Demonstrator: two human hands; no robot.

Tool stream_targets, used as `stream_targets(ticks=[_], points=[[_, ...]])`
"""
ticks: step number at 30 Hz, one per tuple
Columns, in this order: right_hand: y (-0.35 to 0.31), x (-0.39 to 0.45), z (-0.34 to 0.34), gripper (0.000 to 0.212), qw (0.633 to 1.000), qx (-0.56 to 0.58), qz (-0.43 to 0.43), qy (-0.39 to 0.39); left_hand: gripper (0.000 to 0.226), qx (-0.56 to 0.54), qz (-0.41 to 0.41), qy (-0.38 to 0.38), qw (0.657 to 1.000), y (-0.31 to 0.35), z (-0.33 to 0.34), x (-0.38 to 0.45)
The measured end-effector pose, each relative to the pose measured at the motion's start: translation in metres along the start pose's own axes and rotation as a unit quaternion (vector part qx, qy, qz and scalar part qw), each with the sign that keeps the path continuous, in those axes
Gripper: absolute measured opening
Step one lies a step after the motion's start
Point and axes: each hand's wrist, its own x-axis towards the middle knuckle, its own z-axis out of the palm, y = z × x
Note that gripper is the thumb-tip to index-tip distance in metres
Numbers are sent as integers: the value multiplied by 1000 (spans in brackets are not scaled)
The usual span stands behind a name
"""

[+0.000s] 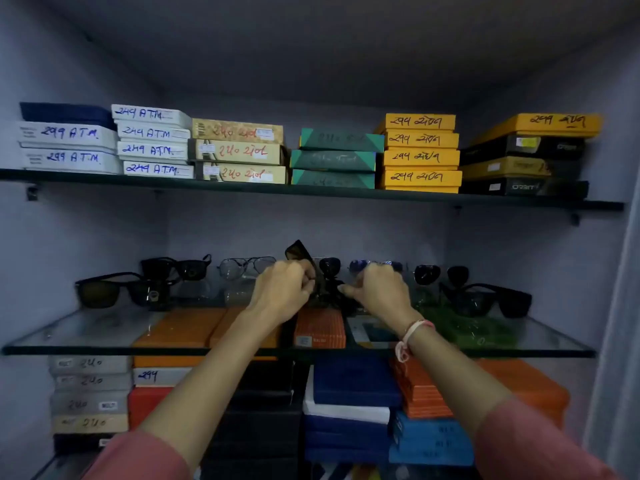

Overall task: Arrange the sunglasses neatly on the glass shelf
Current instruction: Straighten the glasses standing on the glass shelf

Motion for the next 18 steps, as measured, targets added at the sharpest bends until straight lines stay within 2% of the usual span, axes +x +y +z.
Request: stream_targets(ticks=[3, 7, 12, 15, 18], points=[[-1, 8, 11, 47, 999, -23, 5, -24, 21, -20, -21, -20, 999, -4, 8, 8], [-2, 13, 19, 30, 998, -20, 22, -46, 20, -30, -32, -42, 998, -6, 11, 12], [14, 15, 5, 22, 999, -23, 29, 40, 22, -44, -31, -6, 999, -10, 8, 19], [29, 17, -14, 24, 998, -6, 5, 61, 24, -56, -24, 26, 998, -5, 6, 25], [39, 13, -35, 23, 996, 31, -22, 77, 39, -80, -15, 40, 996, 5, 4, 34]])
